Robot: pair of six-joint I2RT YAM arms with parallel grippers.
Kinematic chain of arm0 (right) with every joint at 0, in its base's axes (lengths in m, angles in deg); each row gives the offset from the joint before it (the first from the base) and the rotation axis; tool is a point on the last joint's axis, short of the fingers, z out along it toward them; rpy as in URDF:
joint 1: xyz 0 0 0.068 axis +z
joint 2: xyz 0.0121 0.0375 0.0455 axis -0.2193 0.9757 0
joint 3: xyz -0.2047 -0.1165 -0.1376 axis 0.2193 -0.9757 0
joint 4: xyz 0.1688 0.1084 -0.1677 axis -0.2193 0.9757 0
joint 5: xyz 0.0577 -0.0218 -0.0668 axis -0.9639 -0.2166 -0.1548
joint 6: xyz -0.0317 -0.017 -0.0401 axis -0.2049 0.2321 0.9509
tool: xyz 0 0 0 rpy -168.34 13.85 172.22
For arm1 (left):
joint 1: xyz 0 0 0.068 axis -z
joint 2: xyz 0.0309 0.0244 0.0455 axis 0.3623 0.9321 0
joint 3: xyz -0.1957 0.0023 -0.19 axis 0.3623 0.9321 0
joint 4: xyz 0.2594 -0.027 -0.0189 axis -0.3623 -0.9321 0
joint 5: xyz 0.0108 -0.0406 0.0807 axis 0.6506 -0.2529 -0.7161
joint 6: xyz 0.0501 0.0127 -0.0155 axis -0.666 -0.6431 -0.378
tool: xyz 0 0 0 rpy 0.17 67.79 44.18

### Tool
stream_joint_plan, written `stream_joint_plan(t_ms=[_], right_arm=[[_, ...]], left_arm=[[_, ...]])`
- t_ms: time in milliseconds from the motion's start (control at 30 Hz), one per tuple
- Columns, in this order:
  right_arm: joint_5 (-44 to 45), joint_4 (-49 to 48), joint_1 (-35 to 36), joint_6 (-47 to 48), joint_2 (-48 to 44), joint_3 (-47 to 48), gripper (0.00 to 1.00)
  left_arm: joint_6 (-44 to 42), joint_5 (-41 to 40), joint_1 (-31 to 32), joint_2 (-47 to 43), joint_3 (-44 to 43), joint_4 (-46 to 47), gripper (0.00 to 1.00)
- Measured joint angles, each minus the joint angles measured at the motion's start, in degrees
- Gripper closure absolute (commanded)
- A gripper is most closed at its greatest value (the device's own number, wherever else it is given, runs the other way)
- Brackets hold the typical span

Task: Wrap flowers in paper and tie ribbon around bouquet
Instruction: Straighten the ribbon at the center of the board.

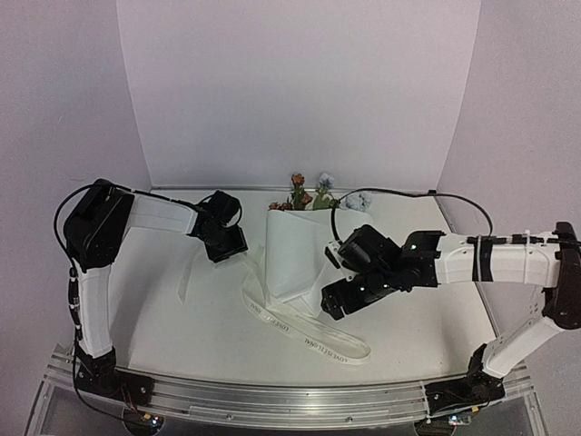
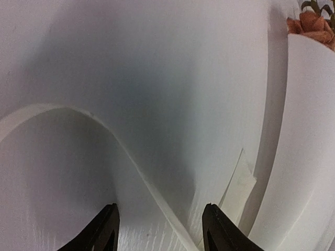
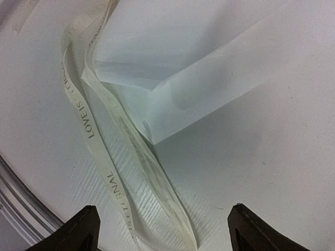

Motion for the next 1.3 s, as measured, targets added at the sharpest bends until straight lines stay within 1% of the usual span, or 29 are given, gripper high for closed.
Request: stream_joint_plan(t_ms=[67,133,167,200,267,367,500,667,800,967,1033,1167,1300], right_arm=[[-1.0,-0.3,0.2,1.3,2.0,1.5,0.13],[-2.2,-0.3,0.3,2.4,4.0,3.2,0.13],[-3.0,-0.3,0.2,2.9,5.2,4.1,0.13],[-3.6,-0.4,0.2,3.3,6.3,4.9,0.13],[-4.8,-0.4,0.2,4.1,8.9,7.1,0.13],[-6.1,-1.3,0.5,6.1,13.2,10.6,0.16],[-7.9,-3.7,1.7,10.0,18.4,13.7,0.21],[-10.6,-5.6,3.4,13.1,23.4,16.9,0.30],[-11.9,-6.7,4.3,13.8,27.2,20.7,0.37],[-12.5,-7.4,4.7,13.3,30.3,22.7,0.39],[-12.5,-7.4,4.7,13.3,31.4,23.2,0.39],[-12.4,-7.4,4.7,13.9,33.5,24.8,0.39],[-12.5,-7.3,4.7,14.6,35.5,27.0,0.39]], left_arm=[[-0.5,-0.3,0.0,1.1,-1.3,-0.2,0.64],[-1.7,-0.3,0.0,1.4,-1.9,-0.5,0.84],[-1.8,-0.3,0.0,1.5,-2.1,-0.9,0.91],[-2.0,-0.4,0.0,1.8,-2.4,-1.2,0.96],[-2.8,-0.3,0.0,2.2,-2.9,-1.6,1.00],[-4.6,0.4,0.0,2.5,-3.0,-2.7,1.00],[-7.1,3.9,-0.5,2.5,-3.2,-4.1,1.00],[-10.3,8.8,-1.4,2.3,-3.7,-6.2,1.00],[-12.0,11.2,-1.9,1.9,-3.7,-7.7,1.00],[-13.4,13.0,-2.4,1.6,-3.7,-8.0,1.00],[-14.5,13.5,-2.7,1.6,-4.5,-9.6,1.00],[-17.5,14.8,-3.6,1.6,-7.8,-13.1,1.00],[-21.1,18.1,-4.6,1.7,-11.6,-16.3,1.00]])
